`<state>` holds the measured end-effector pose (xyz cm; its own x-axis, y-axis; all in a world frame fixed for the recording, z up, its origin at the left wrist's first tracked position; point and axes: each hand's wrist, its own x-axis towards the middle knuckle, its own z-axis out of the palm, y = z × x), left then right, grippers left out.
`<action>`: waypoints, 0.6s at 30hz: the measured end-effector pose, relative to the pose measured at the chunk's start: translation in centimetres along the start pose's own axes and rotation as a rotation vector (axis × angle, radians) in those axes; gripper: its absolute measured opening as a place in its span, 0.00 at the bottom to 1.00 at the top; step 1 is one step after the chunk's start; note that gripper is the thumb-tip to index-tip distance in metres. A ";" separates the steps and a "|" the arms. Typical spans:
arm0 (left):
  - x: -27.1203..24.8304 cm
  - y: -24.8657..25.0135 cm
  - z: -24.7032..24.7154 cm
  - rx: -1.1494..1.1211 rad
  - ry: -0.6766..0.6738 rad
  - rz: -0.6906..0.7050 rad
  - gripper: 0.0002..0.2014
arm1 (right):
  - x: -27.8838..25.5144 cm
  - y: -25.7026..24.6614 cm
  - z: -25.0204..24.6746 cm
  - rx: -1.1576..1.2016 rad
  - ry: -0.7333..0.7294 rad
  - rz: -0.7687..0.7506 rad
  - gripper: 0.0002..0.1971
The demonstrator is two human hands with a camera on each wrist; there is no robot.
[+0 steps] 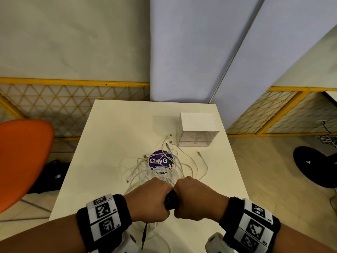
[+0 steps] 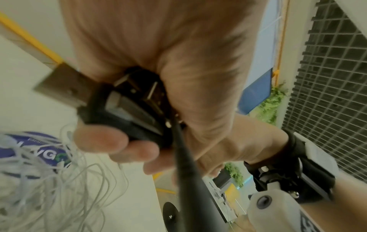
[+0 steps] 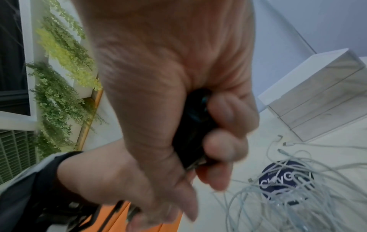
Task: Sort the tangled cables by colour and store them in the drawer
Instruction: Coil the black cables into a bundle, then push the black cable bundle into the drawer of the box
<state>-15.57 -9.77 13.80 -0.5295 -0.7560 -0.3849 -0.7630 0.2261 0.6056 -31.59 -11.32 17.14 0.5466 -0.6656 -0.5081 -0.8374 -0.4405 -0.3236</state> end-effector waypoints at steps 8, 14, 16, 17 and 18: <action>1.5 -1.2 0.9 -0.486 0.001 -0.366 0.01 | 2.1 7.5 -2.3 0.492 -0.047 -0.073 0.33; 0.1 -2.9 1.8 -0.787 0.089 -0.598 0.09 | 8.3 15.7 -1.7 0.323 0.433 0.244 0.17; -0.2 -3.5 2.1 -0.862 0.111 -0.644 0.11 | 9.9 17.6 -1.2 0.208 0.499 0.339 0.17; -0.4 -3.8 2.2 -0.901 0.119 -0.656 0.12 | 10.6 18.4 -1.0 0.175 0.515 0.377 0.17; -0.5 -4.0 2.4 -0.934 0.128 -0.663 0.12 | 11.2 19.1 -0.8 0.149 0.524 0.404 0.17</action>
<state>-13.17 -8.83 9.96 -0.0444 -0.6249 -0.7795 -0.2767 -0.7420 0.6106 -41.44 -27.67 5.96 0.0908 -0.9812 -0.1705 -0.9486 -0.0331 -0.3148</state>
